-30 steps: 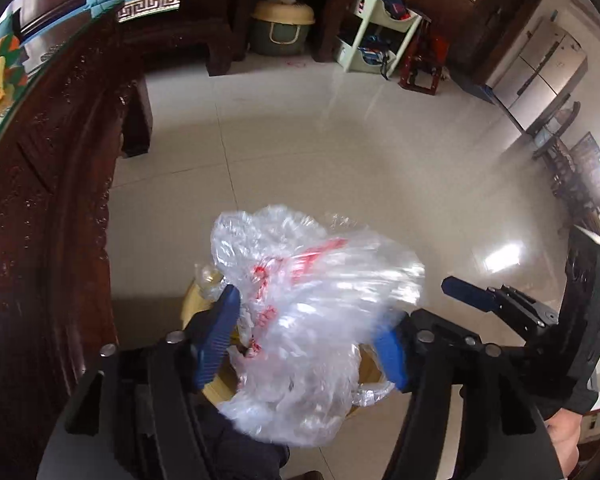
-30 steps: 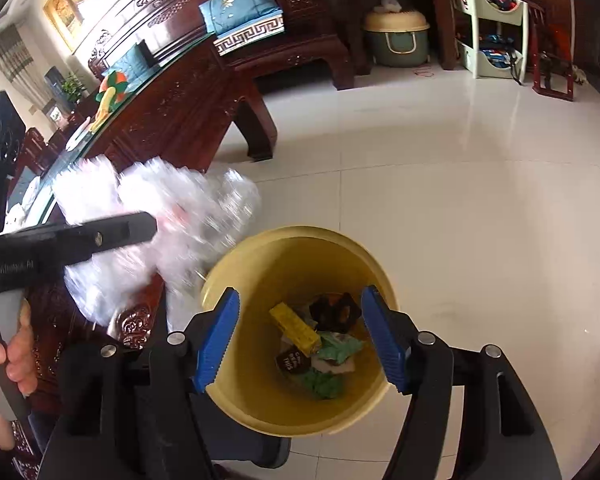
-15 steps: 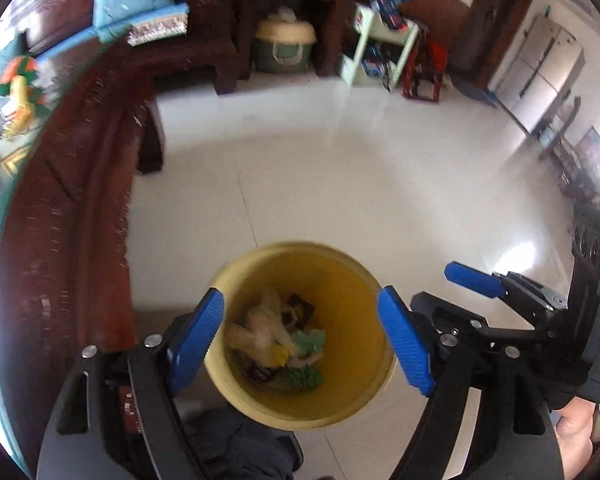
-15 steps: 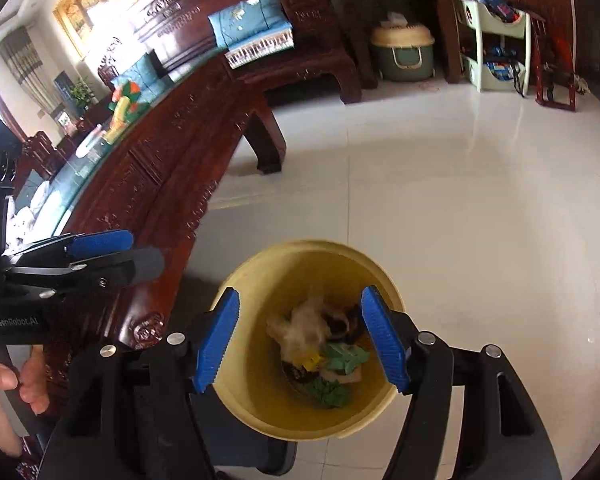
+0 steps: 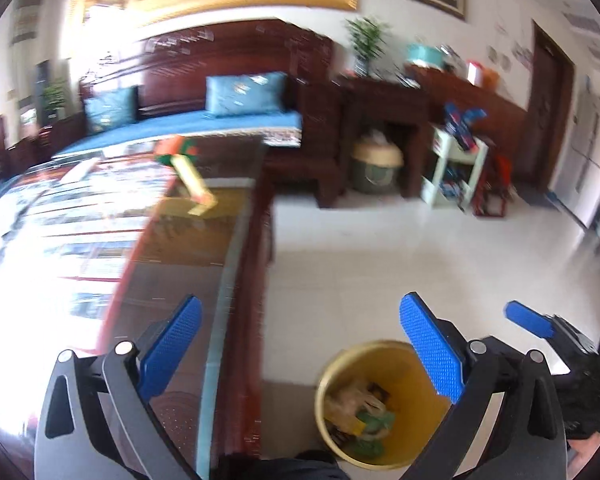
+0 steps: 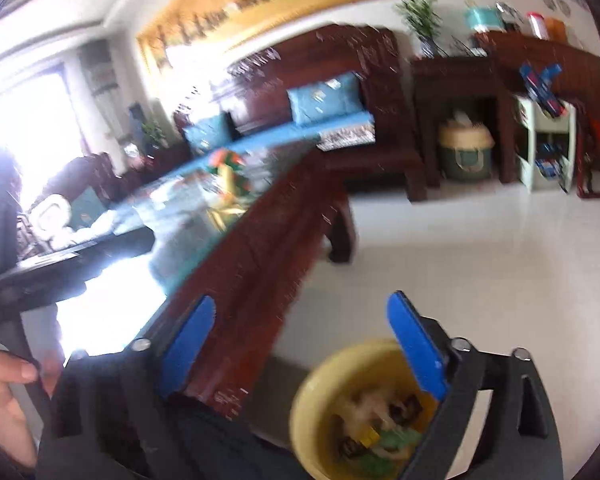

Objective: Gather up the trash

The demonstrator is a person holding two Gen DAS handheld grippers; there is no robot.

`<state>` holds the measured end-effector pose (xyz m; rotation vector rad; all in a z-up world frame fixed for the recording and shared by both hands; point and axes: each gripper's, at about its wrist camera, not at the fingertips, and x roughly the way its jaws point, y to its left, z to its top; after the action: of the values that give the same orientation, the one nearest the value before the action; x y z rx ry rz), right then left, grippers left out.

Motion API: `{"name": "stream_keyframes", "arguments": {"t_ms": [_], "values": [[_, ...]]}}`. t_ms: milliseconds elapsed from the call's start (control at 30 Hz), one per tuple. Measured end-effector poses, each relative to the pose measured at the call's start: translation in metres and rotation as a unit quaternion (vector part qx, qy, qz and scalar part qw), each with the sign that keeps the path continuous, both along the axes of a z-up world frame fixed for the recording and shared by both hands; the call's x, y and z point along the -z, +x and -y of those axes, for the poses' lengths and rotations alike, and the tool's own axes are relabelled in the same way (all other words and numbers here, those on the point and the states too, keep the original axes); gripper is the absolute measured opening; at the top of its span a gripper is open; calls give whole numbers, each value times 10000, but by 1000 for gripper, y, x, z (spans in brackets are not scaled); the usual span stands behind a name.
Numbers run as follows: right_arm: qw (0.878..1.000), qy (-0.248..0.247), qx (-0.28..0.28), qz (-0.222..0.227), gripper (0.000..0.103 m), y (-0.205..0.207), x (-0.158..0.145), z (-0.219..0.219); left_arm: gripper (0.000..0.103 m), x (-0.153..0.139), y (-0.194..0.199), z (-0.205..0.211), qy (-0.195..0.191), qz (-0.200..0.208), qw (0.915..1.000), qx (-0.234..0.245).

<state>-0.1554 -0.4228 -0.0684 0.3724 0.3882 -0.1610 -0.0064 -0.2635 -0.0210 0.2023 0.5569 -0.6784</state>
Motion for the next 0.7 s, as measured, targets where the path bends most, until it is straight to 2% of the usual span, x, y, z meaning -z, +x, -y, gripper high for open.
{"name": "stream_keyframes", "arguments": {"t_ms": [67,133,267,433,633,700], "values": [[9995,-183,-213,168,95,11,-15,-25,99,-9,2,-23,-74,148,9992,-362],[9980,-286,-452,326,95,23,-26,-48,99,-16,7,-52,-93,284,9964,-790],[9921,-405,-1123,394,95,59,-40,-100,99,-26,20,-107,-78,362,9870,-1565],[9813,-381,-1842,403,95,98,-49,-165,99,-29,39,-174,-50,294,9700,-2413],[9714,-569,-2292,247,95,128,-51,-221,99,-29,54,-231,121,339,9488,-3139],[9699,-618,-2348,182,95,135,-48,-233,99,-28,56,-242,149,365,9450,-3246]]}}
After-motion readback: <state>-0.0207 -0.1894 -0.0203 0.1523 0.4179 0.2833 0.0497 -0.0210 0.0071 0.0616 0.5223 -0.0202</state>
